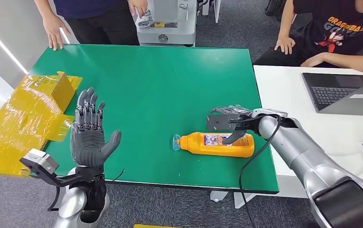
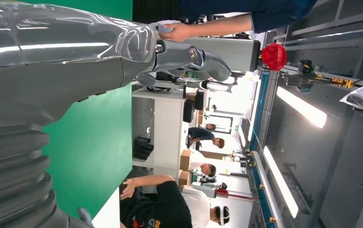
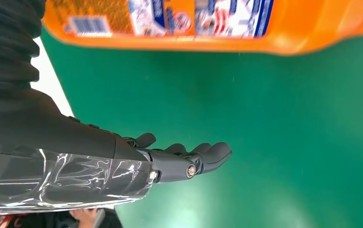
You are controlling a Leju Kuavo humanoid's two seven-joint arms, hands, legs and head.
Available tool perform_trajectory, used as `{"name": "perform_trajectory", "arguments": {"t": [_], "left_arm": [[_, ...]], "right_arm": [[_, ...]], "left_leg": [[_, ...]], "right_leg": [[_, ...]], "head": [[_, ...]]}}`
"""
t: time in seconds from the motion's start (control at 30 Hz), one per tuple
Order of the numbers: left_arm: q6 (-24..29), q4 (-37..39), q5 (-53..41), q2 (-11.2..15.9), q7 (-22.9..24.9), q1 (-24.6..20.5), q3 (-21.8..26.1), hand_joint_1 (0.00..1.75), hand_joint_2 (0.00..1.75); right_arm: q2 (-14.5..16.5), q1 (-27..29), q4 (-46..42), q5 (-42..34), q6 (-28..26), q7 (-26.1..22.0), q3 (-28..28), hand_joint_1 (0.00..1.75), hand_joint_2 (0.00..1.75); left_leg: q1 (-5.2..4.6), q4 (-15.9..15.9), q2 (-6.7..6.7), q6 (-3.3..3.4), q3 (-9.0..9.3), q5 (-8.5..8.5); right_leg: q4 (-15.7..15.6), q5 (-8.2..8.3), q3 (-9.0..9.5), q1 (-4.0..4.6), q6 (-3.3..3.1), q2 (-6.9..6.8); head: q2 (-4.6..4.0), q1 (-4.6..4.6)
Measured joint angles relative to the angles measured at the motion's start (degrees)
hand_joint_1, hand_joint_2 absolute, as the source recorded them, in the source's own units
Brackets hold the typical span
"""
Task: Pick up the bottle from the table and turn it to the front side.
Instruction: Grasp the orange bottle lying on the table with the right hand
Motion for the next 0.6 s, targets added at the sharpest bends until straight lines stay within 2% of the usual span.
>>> {"name": "perform_trajectory", "arguments": {"t": [0.27,0.6], "left_arm": [[1.1,0.1,0.7,0.2,0.4,-1.1,0.0,0.0,1.75],[1.9,0.1,1.4,0.8,0.4,-1.0,0.0,0.0,1.75]], "right_arm": [[3.1,2.3,3.1,0.5,0.4,0.4,3.1,0.0,1.75],[3.4,2.5,4.8,1.7,0.8,1.6,5.3,0.0,1.75]], "left_leg": [[0.0,0.0,0.01,0.0,0.0,0.0],[-0.01,0.0,0.04,0.0,0.01,0.0]], "right_leg": [[0.0,0.0,-0.01,0.0,0.0,0.02],[0.0,0.0,-0.01,0.0,0.01,0.04]], "head": [[0.0,0.0],[0.0,0.0]]}}
